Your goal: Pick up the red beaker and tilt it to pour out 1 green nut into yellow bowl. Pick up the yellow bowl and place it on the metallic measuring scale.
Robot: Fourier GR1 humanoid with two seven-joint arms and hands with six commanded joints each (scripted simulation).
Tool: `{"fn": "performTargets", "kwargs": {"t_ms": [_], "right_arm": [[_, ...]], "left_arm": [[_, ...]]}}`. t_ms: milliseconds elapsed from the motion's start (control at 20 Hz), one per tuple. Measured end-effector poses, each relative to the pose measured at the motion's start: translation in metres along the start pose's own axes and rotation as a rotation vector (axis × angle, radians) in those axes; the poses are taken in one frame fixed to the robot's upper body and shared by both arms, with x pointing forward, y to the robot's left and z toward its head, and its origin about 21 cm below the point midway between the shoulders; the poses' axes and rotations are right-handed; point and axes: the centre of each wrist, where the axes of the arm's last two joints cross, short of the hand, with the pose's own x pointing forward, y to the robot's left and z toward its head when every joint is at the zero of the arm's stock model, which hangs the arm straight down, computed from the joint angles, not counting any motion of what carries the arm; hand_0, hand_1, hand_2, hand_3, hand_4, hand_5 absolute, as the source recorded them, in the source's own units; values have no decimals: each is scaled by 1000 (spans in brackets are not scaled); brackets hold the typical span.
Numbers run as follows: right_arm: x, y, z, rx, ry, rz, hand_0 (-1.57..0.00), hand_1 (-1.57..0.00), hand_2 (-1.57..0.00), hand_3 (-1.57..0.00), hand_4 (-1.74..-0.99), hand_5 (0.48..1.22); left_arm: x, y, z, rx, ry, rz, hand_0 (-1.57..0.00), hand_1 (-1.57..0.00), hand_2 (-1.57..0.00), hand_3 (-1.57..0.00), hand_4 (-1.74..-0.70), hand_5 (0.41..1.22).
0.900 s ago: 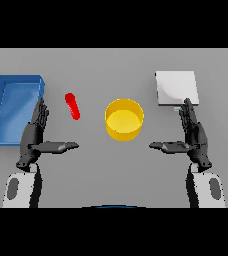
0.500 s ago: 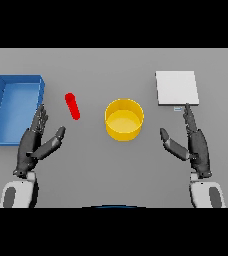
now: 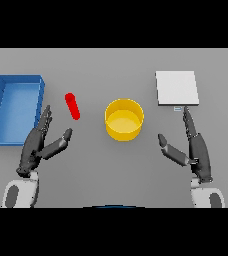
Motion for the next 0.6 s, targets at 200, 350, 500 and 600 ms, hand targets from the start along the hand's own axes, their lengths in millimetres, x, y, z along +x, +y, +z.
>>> {"fn": "performTargets", "kwargs": {"t_ms": [200, 350, 500, 600], "right_arm": [[1, 3, -1, 8, 4, 6, 1, 1, 1, 1, -1260, 633], [-1, 1, -1, 13, -3, -12, 1, 1, 1, 1, -1280, 634], [0, -1, -1, 7, -15, 4, 1, 1, 1, 1, -1274, 635], [-1, -3, 0, 6, -19, 7, 1, 1, 1, 1, -1267, 635]], "left_arm": [[-13, -12, -26, -19, 10, -28, 1, 1, 1, 1, -1227, 629], [-18, -14, -49, -21, 10, -45, 1, 1, 1, 1, -1248, 650], [-17, -14, -65, -20, -11, -53, 1, 1, 1, 1, -1267, 673], [-23, -15, -73, -21, 11, -50, 1, 1, 1, 1, -1276, 680]]}}
